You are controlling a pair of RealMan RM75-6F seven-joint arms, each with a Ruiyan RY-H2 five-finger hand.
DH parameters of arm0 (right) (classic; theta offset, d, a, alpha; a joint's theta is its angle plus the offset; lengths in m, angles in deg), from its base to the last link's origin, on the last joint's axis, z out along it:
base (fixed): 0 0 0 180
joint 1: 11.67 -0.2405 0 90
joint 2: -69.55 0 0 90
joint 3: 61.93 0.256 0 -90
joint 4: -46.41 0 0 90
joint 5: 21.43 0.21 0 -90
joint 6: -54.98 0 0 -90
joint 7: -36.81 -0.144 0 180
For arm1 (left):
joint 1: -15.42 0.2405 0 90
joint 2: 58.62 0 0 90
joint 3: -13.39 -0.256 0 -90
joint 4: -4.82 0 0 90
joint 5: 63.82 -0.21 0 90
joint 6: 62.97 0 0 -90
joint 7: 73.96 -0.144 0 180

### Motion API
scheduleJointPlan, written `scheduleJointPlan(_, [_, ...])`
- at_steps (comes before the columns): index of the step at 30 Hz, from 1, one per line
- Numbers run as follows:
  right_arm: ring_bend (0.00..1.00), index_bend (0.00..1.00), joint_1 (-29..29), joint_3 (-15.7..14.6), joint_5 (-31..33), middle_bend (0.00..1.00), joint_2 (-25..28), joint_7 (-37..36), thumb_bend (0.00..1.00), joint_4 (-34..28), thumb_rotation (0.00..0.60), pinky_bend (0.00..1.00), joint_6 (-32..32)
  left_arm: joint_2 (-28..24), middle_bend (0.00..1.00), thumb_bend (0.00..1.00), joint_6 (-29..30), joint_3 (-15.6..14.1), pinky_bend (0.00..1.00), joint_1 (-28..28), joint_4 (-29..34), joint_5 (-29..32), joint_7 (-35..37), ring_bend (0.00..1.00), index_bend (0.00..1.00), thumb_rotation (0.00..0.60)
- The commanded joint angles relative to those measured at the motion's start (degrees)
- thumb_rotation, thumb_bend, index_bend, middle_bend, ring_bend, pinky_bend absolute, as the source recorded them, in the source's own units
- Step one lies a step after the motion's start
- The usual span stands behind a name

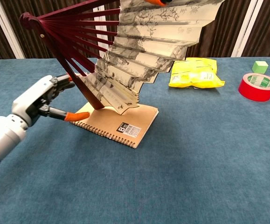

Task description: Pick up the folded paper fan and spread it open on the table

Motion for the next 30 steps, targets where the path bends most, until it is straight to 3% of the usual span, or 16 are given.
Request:
scheduleJointPlan(1, [0.25,0.92,0.1,0.0,0.1,0.20,0.2,0.0,0.47,-0.3,0.600,0.17,0.1,1.9,0.21,0.21,-1.4,0.6,0.02,-1.4,-1.1,0.5,-0.5,0.00,0.34,0.600])
scheduleJointPlan(7, [0.25,0.93,0.4,0.0,0.3,0.20,1.2,0.3,0.47,-1.0,0.600,0.17,0.4,4.9,0.28,0.27,-2.6,1.8,0.02,-3.7,-3.7,1.2,-2.5,0.00,0.42,0.600])
scheduleJointPlan(16, [0.25,0.93,1.1,-0.1,0.1,0.20,2.9,-1.0,0.47,-1.1,0.600,0.17,0.4,7.0,0.52,0.38,-0.3,4.1,0.04,-4.7,-5.7,2.5,-7.2,0.04,0.67,0.600])
scheduleJointPlan(25, [0.25,0.93,1.9,-0.1,0.0,0.20,3.9,-2.4,0.47,-0.3,0.600,0.17,0.6,4.6,0.53,0.39,4.2,4.6,0.04,-3.9,-6.0,2.1,-7.7,0.06,0.70,0.600])
scheduleJointPlan(30, [0.25,0.93,2.4,0.0,1.1,0.20,4.5,-3.7,0.47,1.9,0.600,0.17,0.6,1.7,0.53,0.39,9.3,4.5,0.04,-3.2,-9.2,0.8,-8.7,0.06,0.70,0.600])
